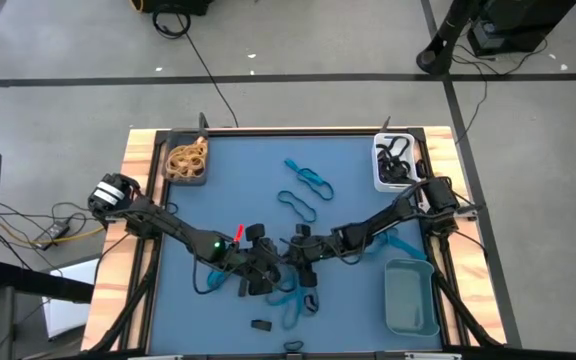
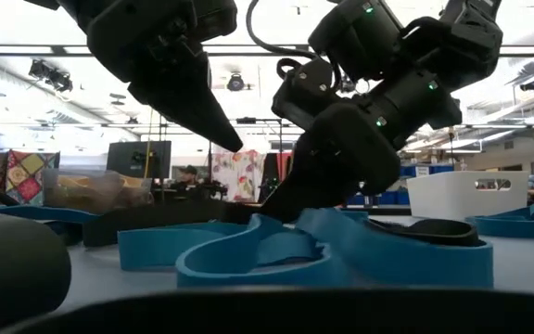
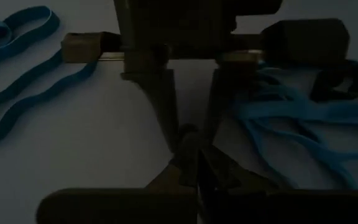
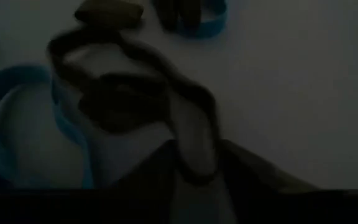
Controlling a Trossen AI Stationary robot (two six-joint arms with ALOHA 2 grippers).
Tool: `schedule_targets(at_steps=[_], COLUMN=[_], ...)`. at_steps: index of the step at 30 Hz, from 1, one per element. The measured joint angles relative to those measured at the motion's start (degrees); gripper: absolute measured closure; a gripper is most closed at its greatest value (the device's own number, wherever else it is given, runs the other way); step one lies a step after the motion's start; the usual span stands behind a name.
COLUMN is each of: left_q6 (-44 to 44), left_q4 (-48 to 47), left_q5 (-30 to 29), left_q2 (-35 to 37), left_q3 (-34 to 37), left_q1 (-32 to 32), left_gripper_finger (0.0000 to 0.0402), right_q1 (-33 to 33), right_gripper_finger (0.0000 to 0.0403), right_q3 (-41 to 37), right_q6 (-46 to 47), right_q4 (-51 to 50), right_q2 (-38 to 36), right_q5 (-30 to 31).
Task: Sort rubber bands into baskets
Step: Put the black rubber band into the white bin
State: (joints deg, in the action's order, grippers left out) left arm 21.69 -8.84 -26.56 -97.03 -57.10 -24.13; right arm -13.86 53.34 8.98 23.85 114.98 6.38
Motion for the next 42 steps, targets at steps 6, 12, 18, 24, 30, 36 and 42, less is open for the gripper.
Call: schedule_targets(at_steps=[6,12,18,24,30,36,42], left_q6=[0.1,2.3,6.0,10.0,10.0,10.0,9.9], left_q4=[-0.4,-2.7,-5.7,-5.7,-4.3,-4.3,-4.1], left_q5=[0.0,0.0,0.0,0.5,0.5,0.3,0.1], left_q2=[0.0,0.0,0.0,-0.1,-0.1,-0.1,-0.2], left_q3=[0.0,0.0,0.0,0.0,0.0,0.2,0.2], left_q1=[0.0,0.0,0.0,0.0,0.0,0.0,0.0], left_gripper_finger=[0.0396,0.0396,0.0396,0.0396,0.0396,0.0396,0.0396], right_q1=[0.3,0.1,-0.8,-1.4,-1.0,2.3,7.1], right_gripper_finger=[0.0384,0.0386,0.0386,0.0386,0.0387,0.0387,0.0387], right_q3=[0.0,-0.1,-0.1,-0.1,-0.1,-0.1,-0.1], right_q6=[0.1,1.3,1.9,5.1,12.2,27.7,42.9], right_q4=[-0.3,-8.1,-23.4,-38.1,-56.9,-77.8,-96.1], right_q2=[-0.6,-5.8,-16.8,-28.0,-38.3,-46.8,-51.4], right_q5=[-2.4,8.1,22.5,34.7,44.6,47.0,50.6])
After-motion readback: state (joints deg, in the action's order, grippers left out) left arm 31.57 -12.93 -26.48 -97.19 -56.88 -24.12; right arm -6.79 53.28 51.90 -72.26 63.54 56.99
